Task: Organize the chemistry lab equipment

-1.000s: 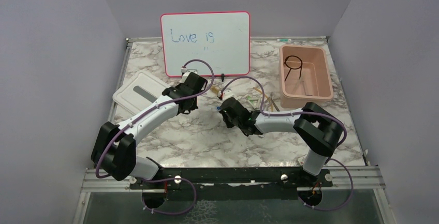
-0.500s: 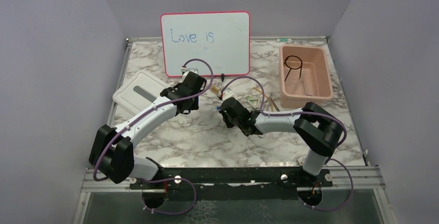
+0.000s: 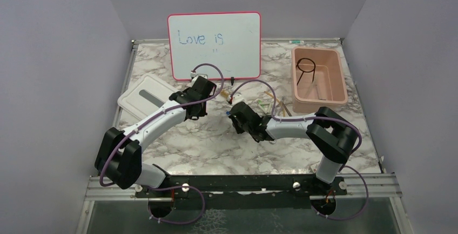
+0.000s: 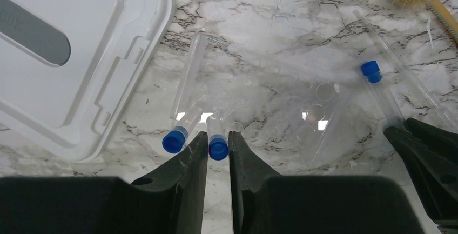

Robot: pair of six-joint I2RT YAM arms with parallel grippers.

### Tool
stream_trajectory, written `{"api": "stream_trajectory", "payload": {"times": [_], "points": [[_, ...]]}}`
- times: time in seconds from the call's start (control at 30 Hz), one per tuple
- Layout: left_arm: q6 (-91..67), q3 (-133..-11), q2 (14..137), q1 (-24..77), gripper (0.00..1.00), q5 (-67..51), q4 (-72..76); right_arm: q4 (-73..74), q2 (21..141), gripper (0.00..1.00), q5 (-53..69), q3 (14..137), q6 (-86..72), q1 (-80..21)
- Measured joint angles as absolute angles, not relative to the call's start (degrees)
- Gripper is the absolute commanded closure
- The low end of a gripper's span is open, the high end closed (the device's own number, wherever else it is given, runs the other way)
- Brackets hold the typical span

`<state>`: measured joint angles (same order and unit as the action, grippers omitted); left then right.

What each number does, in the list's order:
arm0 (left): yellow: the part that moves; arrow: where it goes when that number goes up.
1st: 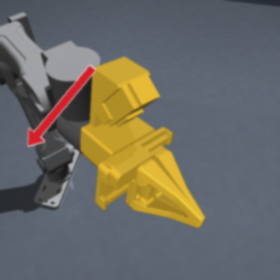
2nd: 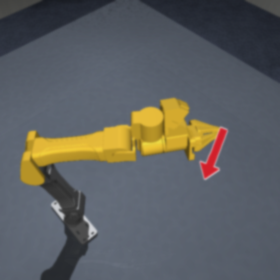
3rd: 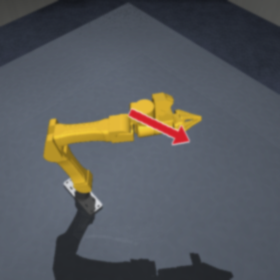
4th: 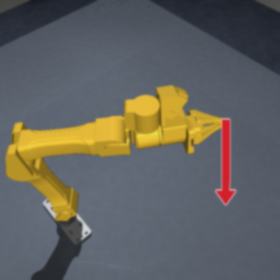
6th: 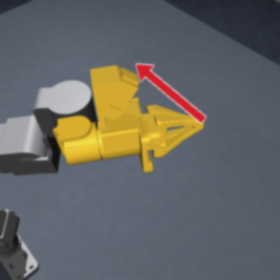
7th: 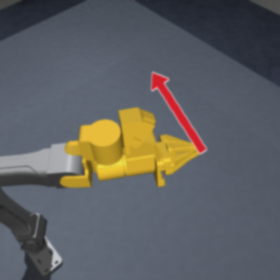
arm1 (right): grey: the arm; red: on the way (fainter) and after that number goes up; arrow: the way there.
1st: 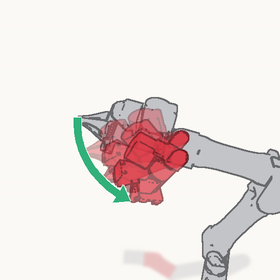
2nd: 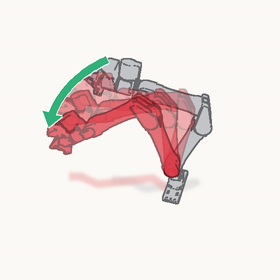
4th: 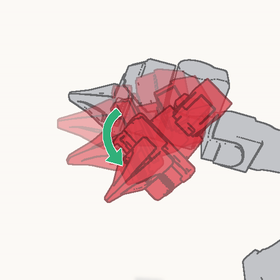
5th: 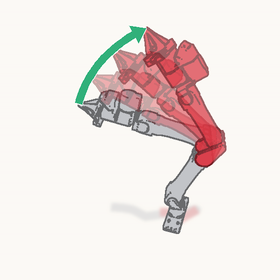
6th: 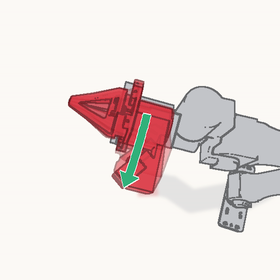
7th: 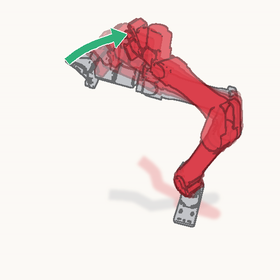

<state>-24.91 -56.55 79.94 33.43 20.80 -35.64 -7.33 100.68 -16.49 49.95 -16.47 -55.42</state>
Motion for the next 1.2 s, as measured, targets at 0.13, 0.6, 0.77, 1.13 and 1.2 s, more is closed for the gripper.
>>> {"api": "stream_trajectory", "payload": {"times": [0.13, 0.6, 0.77, 1.13, 1.2], "points": [[-24.8, -56.6, 79.9, 33.4, 0.79, 20.9, -36.1, -7.4, 100.7, 0.97, -16.5, 50.0, -16.5, -55.4], [-24.8, -56.4, 79.2, 33.4, 0.76, 21.9, -36.6, -7.4, 100.7, 0.97, -16.5, 50.0, -16.5, -55.4], [-24.9, -56.3, 79.2, 33.4, 0.73, 22.5, -37.3, -7.4, 100.7, 0.97, -16.5, 50.0, -16.5, -55.4], [-25.1, -56.1, 77.9, 33.2, 0.70, 23.4, -38.4, -7.4, 100.7, 0.97, -16.5, 49.9, -16.5, -55.4], [-25.1, -56.1, 77.9, 33.1, 0.68, 23.5, -38.5, -7.4, 100.7, 0.98, -16.5, 49.9, -16.5, -55.4]]}}
